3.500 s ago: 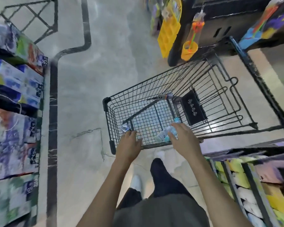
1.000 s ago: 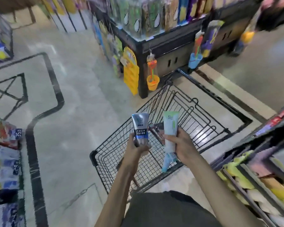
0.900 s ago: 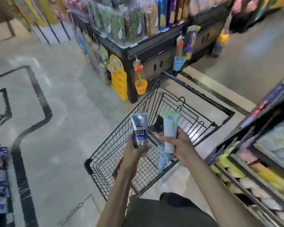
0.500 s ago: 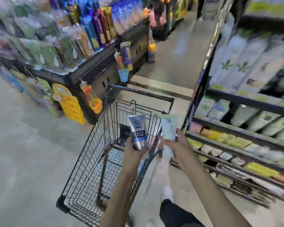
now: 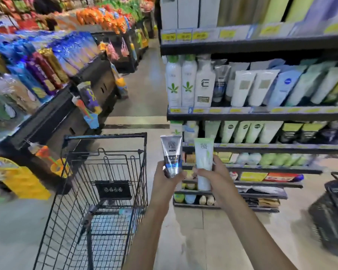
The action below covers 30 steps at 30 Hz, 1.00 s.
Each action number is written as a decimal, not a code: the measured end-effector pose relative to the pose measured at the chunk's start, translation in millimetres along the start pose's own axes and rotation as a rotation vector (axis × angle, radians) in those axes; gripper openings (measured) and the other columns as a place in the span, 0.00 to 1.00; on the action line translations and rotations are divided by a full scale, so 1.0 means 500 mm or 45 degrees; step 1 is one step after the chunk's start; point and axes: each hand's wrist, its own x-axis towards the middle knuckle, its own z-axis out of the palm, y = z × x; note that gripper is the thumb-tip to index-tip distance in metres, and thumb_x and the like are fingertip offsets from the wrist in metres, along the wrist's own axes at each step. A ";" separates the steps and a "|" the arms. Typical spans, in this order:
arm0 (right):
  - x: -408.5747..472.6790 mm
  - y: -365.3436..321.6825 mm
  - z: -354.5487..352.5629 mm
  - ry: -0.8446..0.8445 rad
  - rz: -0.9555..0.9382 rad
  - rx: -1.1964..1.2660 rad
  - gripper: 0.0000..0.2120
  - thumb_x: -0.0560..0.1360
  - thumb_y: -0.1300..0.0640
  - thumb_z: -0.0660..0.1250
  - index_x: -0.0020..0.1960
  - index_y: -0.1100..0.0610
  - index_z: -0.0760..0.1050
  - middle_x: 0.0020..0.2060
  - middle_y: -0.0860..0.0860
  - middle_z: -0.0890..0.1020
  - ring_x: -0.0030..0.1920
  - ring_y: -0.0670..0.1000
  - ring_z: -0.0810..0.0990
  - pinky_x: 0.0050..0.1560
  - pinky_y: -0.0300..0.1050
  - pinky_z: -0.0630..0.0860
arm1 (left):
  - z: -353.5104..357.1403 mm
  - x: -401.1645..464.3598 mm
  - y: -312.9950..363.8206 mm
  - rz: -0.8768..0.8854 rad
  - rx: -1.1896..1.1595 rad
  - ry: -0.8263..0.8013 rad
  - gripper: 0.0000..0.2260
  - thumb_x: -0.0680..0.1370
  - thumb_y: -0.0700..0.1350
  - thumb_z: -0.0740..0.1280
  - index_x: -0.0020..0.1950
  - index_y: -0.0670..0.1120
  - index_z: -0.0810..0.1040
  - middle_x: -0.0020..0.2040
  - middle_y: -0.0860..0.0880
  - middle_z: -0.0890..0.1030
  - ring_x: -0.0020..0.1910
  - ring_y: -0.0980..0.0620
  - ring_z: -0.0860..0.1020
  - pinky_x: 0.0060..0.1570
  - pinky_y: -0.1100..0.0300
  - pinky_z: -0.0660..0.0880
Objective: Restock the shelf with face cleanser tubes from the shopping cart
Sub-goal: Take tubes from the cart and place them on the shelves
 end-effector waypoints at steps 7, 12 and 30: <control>0.003 -0.052 -0.174 0.101 -0.036 0.000 0.25 0.70 0.63 0.80 0.62 0.49 0.77 0.52 0.55 0.86 0.52 0.61 0.85 0.54 0.62 0.82 | 0.178 0.011 -0.004 0.040 0.056 -0.069 0.22 0.73 0.41 0.79 0.63 0.51 0.77 0.54 0.47 0.85 0.55 0.46 0.83 0.59 0.45 0.79; 0.022 -0.088 -0.273 0.090 -0.052 0.012 0.22 0.73 0.68 0.76 0.60 0.48 0.77 0.51 0.55 0.86 0.49 0.61 0.86 0.49 0.60 0.83 | 0.289 0.026 0.016 0.114 0.058 -0.001 0.19 0.74 0.38 0.77 0.62 0.50 0.78 0.52 0.50 0.86 0.54 0.48 0.83 0.58 0.48 0.80; 0.132 -0.175 -0.393 0.039 -0.118 0.009 0.19 0.75 0.67 0.75 0.61 0.51 0.76 0.41 0.49 0.87 0.40 0.54 0.86 0.47 0.54 0.82 | 0.475 0.222 0.145 0.475 0.121 0.327 0.23 0.75 0.41 0.77 0.64 0.54 0.70 0.52 0.58 0.82 0.48 0.68 0.80 0.48 0.72 0.75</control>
